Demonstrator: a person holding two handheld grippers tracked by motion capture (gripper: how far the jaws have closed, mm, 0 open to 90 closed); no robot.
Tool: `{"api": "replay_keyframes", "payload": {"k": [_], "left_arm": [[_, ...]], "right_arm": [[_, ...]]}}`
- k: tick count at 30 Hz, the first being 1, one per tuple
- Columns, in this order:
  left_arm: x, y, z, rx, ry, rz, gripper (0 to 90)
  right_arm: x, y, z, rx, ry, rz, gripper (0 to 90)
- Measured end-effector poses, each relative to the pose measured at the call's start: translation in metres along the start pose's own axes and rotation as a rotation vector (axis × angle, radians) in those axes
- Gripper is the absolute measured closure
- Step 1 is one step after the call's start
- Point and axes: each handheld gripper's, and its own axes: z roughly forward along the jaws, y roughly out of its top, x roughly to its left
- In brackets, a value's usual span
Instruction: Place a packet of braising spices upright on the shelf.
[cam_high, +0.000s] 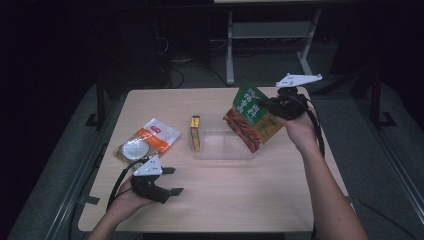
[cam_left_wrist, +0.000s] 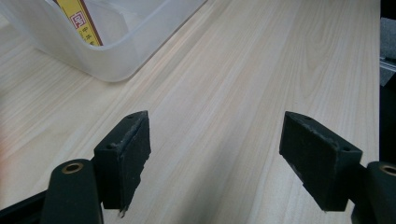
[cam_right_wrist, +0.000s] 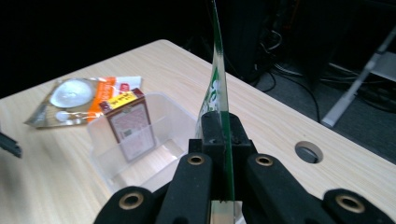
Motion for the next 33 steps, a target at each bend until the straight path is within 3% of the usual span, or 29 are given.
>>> {"api": "replay_keyframes", "payload": {"k": [9, 33], "left_arm": [[0.0, 0.0, 0.002, 0.005, 0.007, 0.011, 20.6], [-0.005, -0.001, 0.008, 0.027, -0.023, 0.009, 19.8]], "right_arm": [[-0.003, 0.0, 0.01, 0.026, -0.025, 0.01, 90.0], [-0.005, 0.001, 0.031, 0.099, -0.011, 0.016, 89.7]]}}
